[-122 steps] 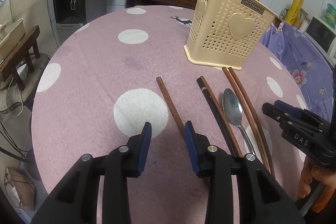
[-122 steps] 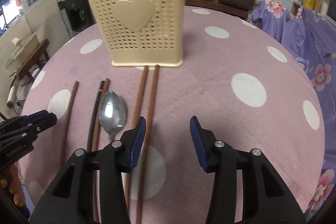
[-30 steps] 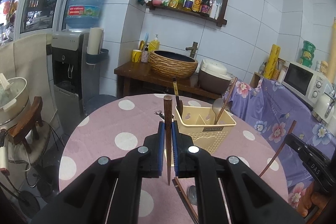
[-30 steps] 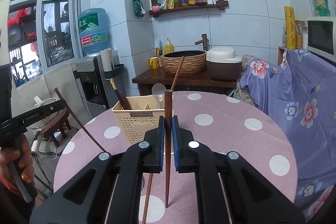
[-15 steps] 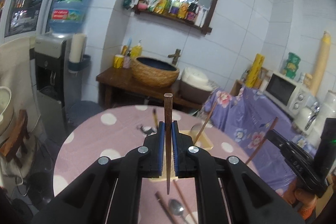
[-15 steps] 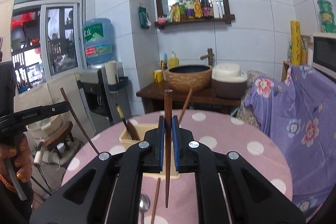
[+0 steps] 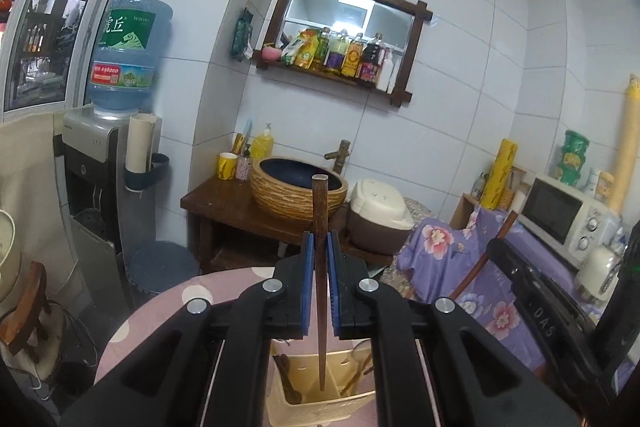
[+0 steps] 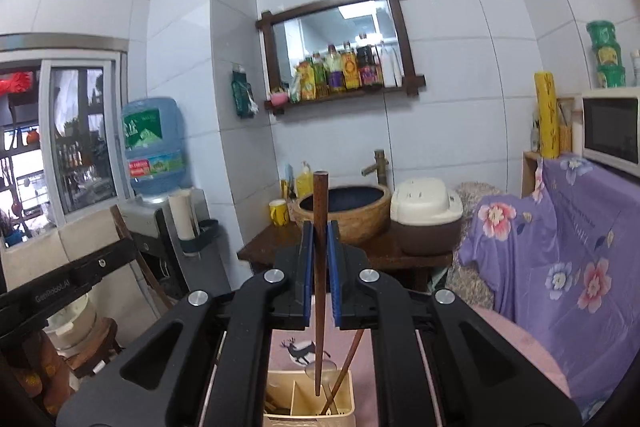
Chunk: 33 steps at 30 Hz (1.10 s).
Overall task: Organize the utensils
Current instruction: 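Lift both brown chopsticks and lower them into the cream holder with both tools, then open both tools to release the chopsticks in the holder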
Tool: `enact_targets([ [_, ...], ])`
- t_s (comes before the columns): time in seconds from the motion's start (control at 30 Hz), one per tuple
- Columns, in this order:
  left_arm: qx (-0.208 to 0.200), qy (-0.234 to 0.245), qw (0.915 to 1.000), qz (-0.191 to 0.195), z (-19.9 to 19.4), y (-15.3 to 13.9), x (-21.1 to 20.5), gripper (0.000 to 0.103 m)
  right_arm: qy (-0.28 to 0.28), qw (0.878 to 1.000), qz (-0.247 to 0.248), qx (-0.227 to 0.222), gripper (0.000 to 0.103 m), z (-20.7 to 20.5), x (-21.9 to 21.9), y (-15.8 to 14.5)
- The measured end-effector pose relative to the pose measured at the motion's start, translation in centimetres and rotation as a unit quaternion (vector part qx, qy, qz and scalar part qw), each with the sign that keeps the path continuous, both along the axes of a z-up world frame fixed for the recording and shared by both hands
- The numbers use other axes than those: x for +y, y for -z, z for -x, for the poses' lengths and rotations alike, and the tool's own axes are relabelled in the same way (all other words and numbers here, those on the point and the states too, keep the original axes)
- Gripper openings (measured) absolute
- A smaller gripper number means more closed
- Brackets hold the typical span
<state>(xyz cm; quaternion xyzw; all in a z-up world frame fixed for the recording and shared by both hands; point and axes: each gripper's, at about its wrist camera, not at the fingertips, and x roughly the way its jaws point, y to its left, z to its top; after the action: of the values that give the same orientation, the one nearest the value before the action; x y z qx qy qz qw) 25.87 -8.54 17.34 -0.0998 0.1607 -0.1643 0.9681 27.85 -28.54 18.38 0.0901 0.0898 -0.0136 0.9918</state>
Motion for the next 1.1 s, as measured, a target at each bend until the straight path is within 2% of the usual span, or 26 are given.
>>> enact_targets([
  [0.2, 0.051, -0.007, 0.9987, 0.000, -1.6, 5.1, 0.0, 0.008, -0.006, 0.998, -0.022, 0.056, 0.008, -2.0, -0.4, 5.9],
  [0.4, 0.085, -0.012, 0.9962, -0.012, -2.1, 9.1, -0.3, 0.008, -0.011, 0.995, -0.031, 0.090, 0.008, -2.4, -0.4, 9.5],
  [0.7, 0.122, -0.013, 0.9924, -0.012, -2.7, 12.2, -0.3, 0.008, -0.014, 0.996, -0.037, 0.085, 0.010, -2.0, -0.8, 10.8],
  [0.77, 0.124, -0.014, 0.9922, -0.010, -2.5, 12.3, -0.1, 0.016, -0.016, 0.996, -0.036, 0.085, 0.025, -1.8, -0.8, 10.9],
  [0.8, 0.120, -0.017, 0.9926, -0.008, -2.2, 12.4, 0.1, 0.033, -0.011, 0.996, -0.035, 0.078, 0.042, -1.4, -0.8, 11.1],
  [0.83, 0.115, -0.020, 0.9932, -0.006, -1.7, 12.3, 0.5, 0.051, -0.008, 0.997, -0.036, 0.072, 0.054, -1.0, -0.8, 11.1],
  [0.9, 0.098, -0.020, 0.9949, -0.004, -0.4, 12.1, 0.9, 0.053, -0.009, 0.997, -0.037, 0.062, 0.054, -0.1, -0.8, 11.1],
  [1.0, 0.083, -0.023, 0.9957, -0.032, 1.7, 12.0, 1.3, 0.057, -0.010, 0.997, -0.026, 0.066, 0.054, 1.4, -0.5, 11.4],
  [1.1, 0.095, -0.020, 0.9941, -0.048, 3.7, 13.1, 2.1, 0.065, -0.020, 0.997, -0.018, 0.078, 0.054, 3.1, -0.2, 12.4],
])
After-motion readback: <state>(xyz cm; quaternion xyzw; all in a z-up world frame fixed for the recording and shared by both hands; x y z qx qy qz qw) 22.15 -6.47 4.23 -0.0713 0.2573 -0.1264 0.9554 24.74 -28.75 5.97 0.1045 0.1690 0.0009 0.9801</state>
